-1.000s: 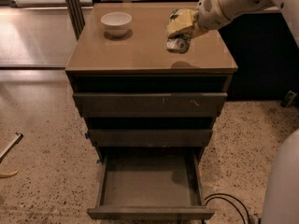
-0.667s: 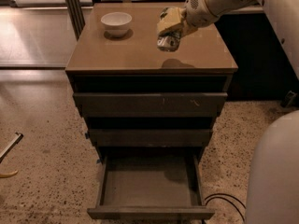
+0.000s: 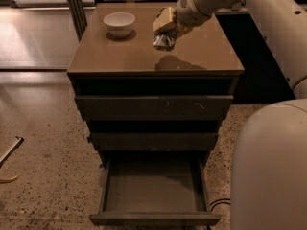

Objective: Pick 7up can from bottom drawer and place on counter

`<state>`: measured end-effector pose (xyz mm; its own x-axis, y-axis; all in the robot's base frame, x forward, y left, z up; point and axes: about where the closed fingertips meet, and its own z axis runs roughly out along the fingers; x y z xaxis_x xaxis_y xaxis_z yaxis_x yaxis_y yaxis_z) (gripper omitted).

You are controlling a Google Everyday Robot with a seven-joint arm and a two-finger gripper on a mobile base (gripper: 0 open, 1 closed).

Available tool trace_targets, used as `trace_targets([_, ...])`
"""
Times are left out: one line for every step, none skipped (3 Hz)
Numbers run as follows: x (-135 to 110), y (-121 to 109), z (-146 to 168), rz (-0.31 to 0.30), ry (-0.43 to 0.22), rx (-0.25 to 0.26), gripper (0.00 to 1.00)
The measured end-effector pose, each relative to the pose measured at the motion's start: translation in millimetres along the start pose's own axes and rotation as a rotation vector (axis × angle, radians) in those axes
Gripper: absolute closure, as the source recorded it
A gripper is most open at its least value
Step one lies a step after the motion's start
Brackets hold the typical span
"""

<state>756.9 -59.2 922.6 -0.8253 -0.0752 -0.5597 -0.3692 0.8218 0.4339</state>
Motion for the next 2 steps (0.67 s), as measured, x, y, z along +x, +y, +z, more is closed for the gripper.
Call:
trace_targets([-8, -1, 16, 0.019, 0.011, 0.032, 0.82])
trace_targets([-12, -4, 33, 0.034, 0.046, 0.067, 0.59])
